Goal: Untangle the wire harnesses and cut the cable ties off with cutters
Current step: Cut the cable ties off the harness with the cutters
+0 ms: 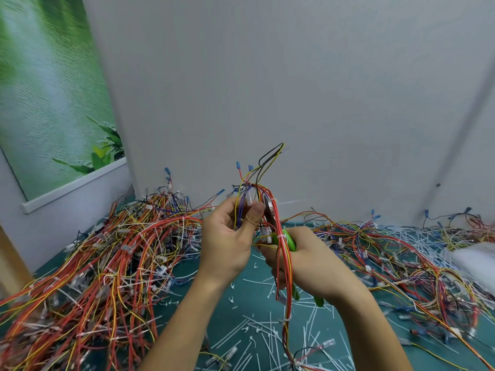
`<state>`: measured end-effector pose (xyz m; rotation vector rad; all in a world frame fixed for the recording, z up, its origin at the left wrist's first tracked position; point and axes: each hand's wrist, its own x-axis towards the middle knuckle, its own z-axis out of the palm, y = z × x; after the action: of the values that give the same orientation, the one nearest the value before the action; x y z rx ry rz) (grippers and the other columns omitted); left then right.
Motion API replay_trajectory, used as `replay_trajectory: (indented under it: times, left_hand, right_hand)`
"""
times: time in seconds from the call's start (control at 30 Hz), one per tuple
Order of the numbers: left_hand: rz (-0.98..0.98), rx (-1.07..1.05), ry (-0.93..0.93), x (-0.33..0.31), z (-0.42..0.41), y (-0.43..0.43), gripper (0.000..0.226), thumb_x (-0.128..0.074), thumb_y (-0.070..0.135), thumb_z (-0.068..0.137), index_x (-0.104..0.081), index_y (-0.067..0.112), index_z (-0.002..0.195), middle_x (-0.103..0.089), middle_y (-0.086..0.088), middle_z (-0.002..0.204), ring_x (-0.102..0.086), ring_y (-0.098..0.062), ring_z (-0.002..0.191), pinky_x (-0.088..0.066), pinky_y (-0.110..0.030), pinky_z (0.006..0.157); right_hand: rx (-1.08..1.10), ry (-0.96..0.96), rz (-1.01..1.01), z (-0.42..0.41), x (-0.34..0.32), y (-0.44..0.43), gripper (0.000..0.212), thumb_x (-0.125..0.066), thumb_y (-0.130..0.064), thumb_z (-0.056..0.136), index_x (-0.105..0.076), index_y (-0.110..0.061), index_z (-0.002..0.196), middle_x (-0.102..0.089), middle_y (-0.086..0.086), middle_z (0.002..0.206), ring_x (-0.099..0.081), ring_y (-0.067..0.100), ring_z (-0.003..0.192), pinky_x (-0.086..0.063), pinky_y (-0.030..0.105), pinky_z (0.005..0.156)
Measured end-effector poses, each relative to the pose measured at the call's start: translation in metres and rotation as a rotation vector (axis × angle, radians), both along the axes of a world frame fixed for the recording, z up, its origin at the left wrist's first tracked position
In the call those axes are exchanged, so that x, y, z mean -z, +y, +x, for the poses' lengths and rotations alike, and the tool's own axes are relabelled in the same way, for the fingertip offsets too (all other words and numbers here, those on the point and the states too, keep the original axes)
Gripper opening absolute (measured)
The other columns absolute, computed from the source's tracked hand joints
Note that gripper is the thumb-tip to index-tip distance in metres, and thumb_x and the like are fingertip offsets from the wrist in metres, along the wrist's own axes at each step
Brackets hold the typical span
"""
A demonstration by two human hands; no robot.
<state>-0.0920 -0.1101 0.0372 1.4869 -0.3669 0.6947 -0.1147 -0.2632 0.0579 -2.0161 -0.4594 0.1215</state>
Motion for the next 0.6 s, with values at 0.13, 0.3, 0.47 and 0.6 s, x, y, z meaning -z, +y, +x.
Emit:
replay_trajectory:
  times: [0.13,0.3,0.47,0.6]
  left_hand:
    - [-0.019,-0.029,-0.003,0.001,0.0002,-0.0002,0.024,-0.07,0.044,0.088,-0.071,0.02,0.091,-0.073,-0.006,0.078,-0.066,-0.016,0.066,-0.055,-0.031,0.065]
    - [-0.015,-0.045,-0.017,0.0021,-0.0001,0.0001,0.024,-0.071,0.045,0.089,-0.072,0.021,0.09,-0.073,-0.006,0.077,-0.068,-0.023,0.067,-0.057,-0.033,0.064]
    - [0.06,-0.054,-0.053,0.0019,0.0005,0.0014,0.021,-0.071,0.037,0.092,-0.073,0.016,0.089,-0.071,-0.004,0.075,-0.063,-0.012,0.065,-0.054,-0.028,0.061]
    - [0.138,-0.079,-0.09,0.0006,-0.0008,0.0028,0.013,-0.069,0.035,0.093,-0.071,0.024,0.086,-0.066,0.016,0.072,-0.058,0.0,0.066,-0.045,-0.014,0.064]
  right_hand:
    - [0.051,-0.067,-0.058,-0.0006,0.0011,0.0029,0.039,-0.062,-0.034,0.093,-0.051,0.001,0.077,-0.051,0.006,0.058,-0.049,0.019,0.051,-0.05,0.04,0.053]
    - [0.083,-0.101,-0.087,-0.0004,0.0018,0.0059,0.039,-0.061,-0.031,0.094,-0.049,0.002,0.078,-0.047,0.01,0.062,-0.043,0.017,0.055,-0.042,0.038,0.054]
    - [0.071,-0.052,-0.096,-0.0021,0.0,0.0036,0.035,-0.059,-0.028,0.092,-0.045,-0.001,0.073,-0.051,0.01,0.058,-0.047,0.02,0.053,-0.048,0.039,0.053]
    - [0.056,-0.046,-0.126,-0.0034,-0.0028,0.0008,0.034,-0.059,-0.028,0.095,-0.051,0.0,0.077,-0.06,0.017,0.06,-0.059,0.021,0.051,-0.058,0.043,0.055]
